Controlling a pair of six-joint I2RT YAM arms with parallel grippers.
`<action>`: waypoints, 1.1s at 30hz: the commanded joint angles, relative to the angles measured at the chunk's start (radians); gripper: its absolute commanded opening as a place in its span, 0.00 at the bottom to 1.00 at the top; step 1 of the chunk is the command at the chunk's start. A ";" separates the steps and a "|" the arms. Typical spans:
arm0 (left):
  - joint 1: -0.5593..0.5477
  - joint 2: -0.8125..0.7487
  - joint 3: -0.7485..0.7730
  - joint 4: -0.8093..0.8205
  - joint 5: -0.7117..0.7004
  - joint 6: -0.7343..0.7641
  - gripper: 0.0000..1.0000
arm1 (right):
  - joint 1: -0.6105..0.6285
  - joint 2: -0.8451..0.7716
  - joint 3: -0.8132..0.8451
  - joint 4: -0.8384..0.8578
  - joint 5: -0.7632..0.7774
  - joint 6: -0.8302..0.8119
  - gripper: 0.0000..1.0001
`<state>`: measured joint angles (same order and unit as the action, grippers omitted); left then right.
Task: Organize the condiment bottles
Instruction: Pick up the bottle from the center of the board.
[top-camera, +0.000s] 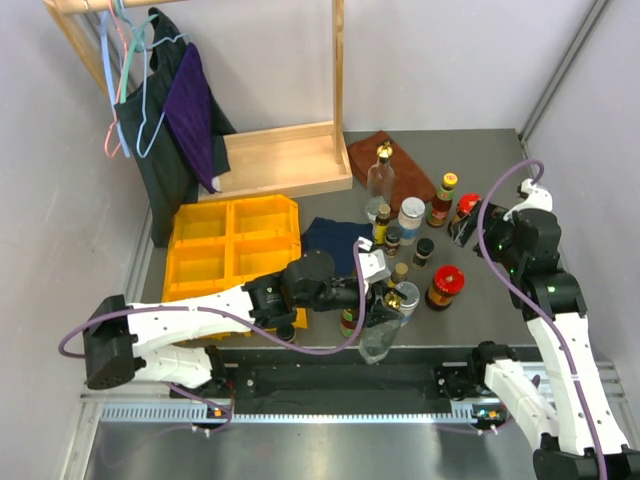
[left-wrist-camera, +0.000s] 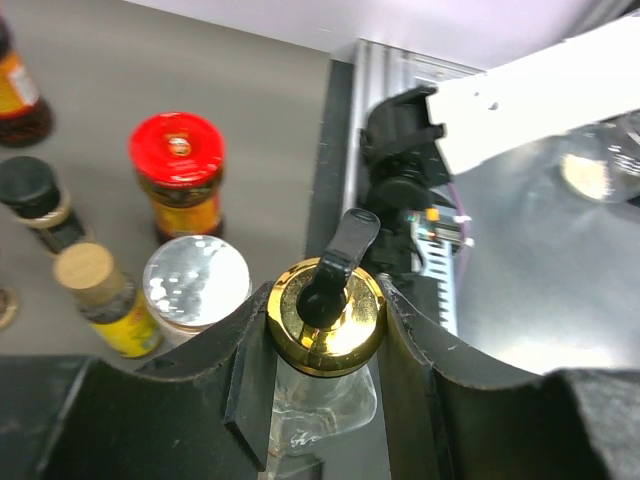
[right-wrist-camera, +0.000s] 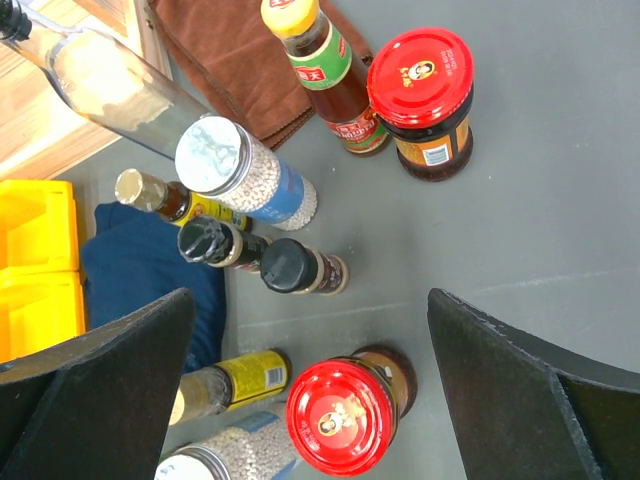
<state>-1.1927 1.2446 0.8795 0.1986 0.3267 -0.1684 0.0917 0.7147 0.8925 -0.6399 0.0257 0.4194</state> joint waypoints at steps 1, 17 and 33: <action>-0.007 -0.080 0.085 0.102 0.122 -0.062 0.00 | 0.009 -0.026 0.054 0.003 0.010 -0.004 0.99; -0.007 -0.183 0.312 -0.057 0.106 -0.117 0.00 | 0.008 -0.063 0.048 -0.023 0.008 0.009 0.99; -0.007 -0.191 0.546 -0.216 -0.586 0.082 0.00 | 0.008 -0.066 0.048 -0.020 0.013 0.012 0.99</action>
<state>-1.1992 1.1011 1.3544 -0.1524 -0.0315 -0.1513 0.0917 0.6552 0.8925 -0.6781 0.0257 0.4229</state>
